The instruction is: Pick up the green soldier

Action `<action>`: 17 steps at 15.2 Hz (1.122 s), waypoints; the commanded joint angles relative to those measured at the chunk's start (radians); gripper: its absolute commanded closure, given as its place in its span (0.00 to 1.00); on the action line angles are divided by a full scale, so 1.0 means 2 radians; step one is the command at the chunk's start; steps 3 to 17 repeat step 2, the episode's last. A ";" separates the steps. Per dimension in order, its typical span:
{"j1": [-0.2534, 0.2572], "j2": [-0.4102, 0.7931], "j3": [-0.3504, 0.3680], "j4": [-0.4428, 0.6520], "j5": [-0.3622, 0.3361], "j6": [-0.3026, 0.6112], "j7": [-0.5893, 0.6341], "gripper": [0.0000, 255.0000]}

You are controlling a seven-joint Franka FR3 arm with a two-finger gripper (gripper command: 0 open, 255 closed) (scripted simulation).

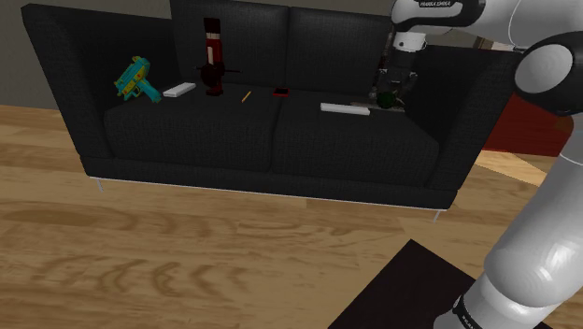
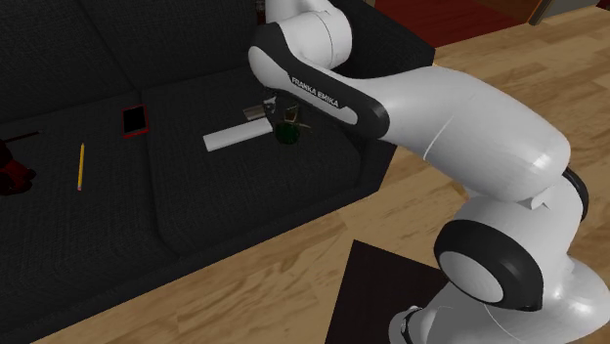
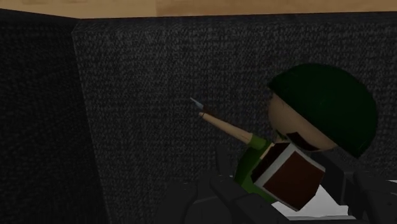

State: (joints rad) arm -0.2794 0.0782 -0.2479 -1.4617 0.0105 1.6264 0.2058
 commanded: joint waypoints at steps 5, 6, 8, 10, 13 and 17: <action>-0.001 0.003 0.000 0.010 0.001 -0.008 -0.001 1.00; -0.001 0.003 0.000 0.010 0.001 -0.008 -0.001 1.00; -0.001 0.003 0.000 0.010 0.001 -0.008 -0.001 1.00; -0.001 0.003 0.000 0.010 0.001 -0.008 -0.001 1.00; -0.001 0.003 0.000 0.010 0.001 -0.008 -0.001 1.00; -0.001 0.003 0.000 0.010 0.001 -0.008 -0.001 1.00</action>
